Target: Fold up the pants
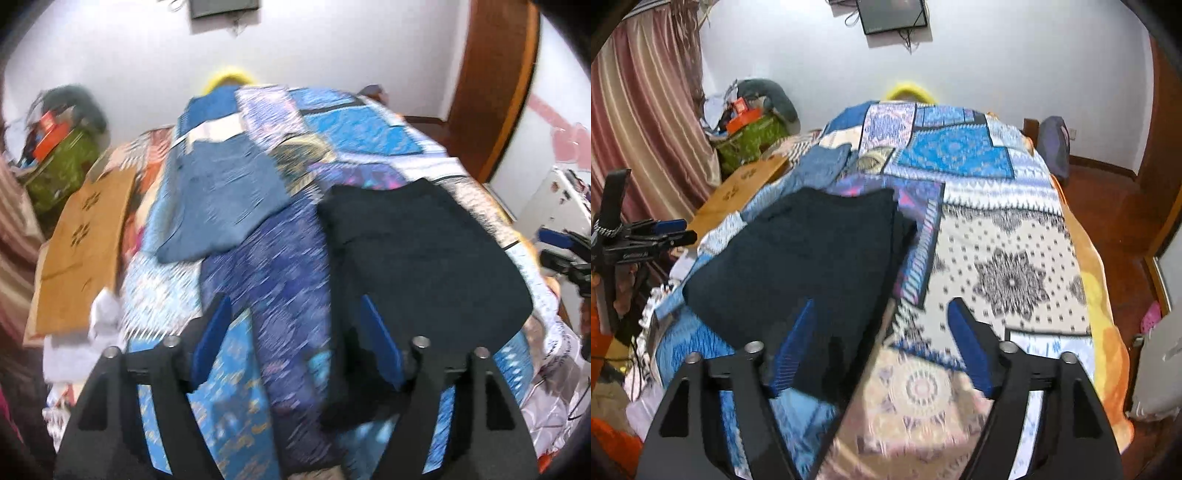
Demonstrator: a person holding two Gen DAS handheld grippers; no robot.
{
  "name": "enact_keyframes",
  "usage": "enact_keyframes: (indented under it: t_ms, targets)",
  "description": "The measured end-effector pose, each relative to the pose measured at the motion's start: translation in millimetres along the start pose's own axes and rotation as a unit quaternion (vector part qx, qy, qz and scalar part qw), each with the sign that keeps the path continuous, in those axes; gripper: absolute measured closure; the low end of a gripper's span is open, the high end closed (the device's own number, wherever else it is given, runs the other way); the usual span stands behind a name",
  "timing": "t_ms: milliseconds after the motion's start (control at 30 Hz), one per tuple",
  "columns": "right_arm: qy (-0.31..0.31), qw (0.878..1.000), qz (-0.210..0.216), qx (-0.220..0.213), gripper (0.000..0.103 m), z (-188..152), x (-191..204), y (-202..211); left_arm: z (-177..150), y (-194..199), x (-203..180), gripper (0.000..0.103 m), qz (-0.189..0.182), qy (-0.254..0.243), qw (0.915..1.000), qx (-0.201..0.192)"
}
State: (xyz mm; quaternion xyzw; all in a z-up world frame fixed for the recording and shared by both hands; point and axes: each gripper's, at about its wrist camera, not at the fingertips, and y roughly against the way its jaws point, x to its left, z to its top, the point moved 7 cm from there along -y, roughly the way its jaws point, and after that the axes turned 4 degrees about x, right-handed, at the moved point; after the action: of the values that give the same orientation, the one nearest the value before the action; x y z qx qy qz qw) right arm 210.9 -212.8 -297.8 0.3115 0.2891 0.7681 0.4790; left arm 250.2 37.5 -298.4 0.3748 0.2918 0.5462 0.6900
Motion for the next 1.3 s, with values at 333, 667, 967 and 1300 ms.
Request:
enact_keyframes:
  t_ms: [333, 667, 967, 1300]
  targets:
    - [-0.074, 0.99, 0.079, 0.087, 0.026, -11.3, -11.4, -68.5, 8.0, -76.1, -34.8, 0.024, -0.076, -0.014, 0.992, 0.1]
    - [-0.086, 0.977, 0.149, 0.127, 0.014, -2.5, -2.9, -102.7, 18.6, -111.9, -48.3, 0.011, -0.165, 0.013, 0.9737, 0.157]
    - [-0.045, 0.979, 0.161, 0.12, 0.039, 16.6, 7.3, -109.2, 36.1, -132.7, -59.4, 0.022, -0.194, 0.015, 0.9656, 0.173]
    - [-0.004, 0.989, 0.127, 0.072, 0.075, 37.1, 11.1, -82.2, 55.9, -99.1, -75.1, 0.074, -0.132, -0.05, 0.9851, 0.098]
